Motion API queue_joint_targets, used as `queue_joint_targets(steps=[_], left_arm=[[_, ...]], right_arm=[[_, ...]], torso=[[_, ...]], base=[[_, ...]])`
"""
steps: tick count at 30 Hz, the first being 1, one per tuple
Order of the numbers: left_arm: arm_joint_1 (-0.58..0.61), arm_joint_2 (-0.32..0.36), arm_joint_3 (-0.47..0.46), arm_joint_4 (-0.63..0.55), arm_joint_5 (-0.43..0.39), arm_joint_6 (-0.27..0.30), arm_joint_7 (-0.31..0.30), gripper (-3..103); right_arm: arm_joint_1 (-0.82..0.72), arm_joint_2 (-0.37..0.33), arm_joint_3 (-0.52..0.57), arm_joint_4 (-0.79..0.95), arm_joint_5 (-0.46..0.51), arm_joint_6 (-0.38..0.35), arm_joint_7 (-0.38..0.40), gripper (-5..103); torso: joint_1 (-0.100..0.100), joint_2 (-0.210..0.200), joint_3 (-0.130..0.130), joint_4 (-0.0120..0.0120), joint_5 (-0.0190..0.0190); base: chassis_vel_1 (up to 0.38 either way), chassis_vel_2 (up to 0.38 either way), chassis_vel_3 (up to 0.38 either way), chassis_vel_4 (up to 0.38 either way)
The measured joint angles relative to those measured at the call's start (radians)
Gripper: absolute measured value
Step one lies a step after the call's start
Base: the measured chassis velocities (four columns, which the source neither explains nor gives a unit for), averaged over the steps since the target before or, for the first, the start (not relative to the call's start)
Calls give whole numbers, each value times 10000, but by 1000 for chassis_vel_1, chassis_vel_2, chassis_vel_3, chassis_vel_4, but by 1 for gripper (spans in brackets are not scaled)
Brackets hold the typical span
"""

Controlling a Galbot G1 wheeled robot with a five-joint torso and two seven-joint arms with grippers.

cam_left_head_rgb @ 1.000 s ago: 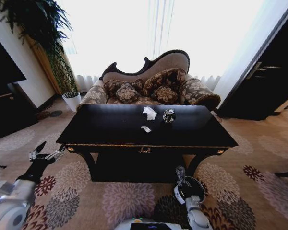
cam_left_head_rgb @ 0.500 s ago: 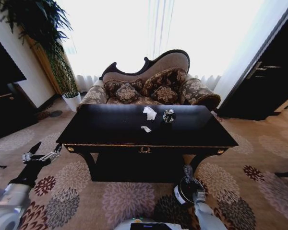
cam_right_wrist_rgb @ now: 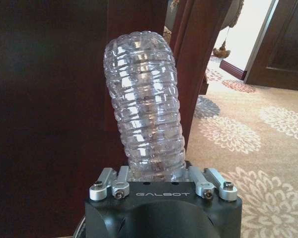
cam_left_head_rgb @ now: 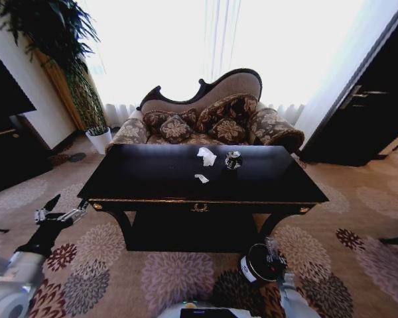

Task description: Move to the front of the table and place the trash on the table into the trash bin.

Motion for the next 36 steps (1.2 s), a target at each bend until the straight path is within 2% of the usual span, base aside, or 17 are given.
queue_joint_targets(steps=[4,6,10,13,15,21,30,36], left_arm=[[31,-11,-25,32,7,-26,0,100],[38,7,-44,48,4,-41,0,100],[23,54,-72,33,-110,-41,-21,100],[23,58,-52,16,-116,-16,-56,100],[46,63,-24,-22,-166,40,-85,100],[186,109,-4,-164,-269,278,-232,100],[278,165,-6,-196,-292,336,-278,100],[279,169,-6,-196,-293,337,-281,100]], right_arm=[[-35,79,4,47,-9,-15,-7,61],[-45,93,9,51,-15,-17,-9,61],[-124,154,16,114,-48,-18,-34,83],[-176,182,20,132,-61,-14,-42,88],[-241,200,22,160,-83,3,-53,97],[-472,206,26,314,-99,73,-84,100],[-784,250,33,667,-83,157,-147,100],[-1815,463,-2,1922,121,206,-149,100]], torso=[[0,0,0,1,-1],[0,-1,0,1,-2],[0,0,0,1,-3],[0,0,-1,1,-2],[0,0,-1,0,-2],[0,0,-1,1,-3],[0,0,-1,2,-2],[0,0,-1,2,-3]], base=[[0,0,0,0],[0,0,0,0],[0,0,0,0],[0,0,0,0],[0,0,0,0],[0,0,0,0],[0,0,0,0],[0,0,0,0]])
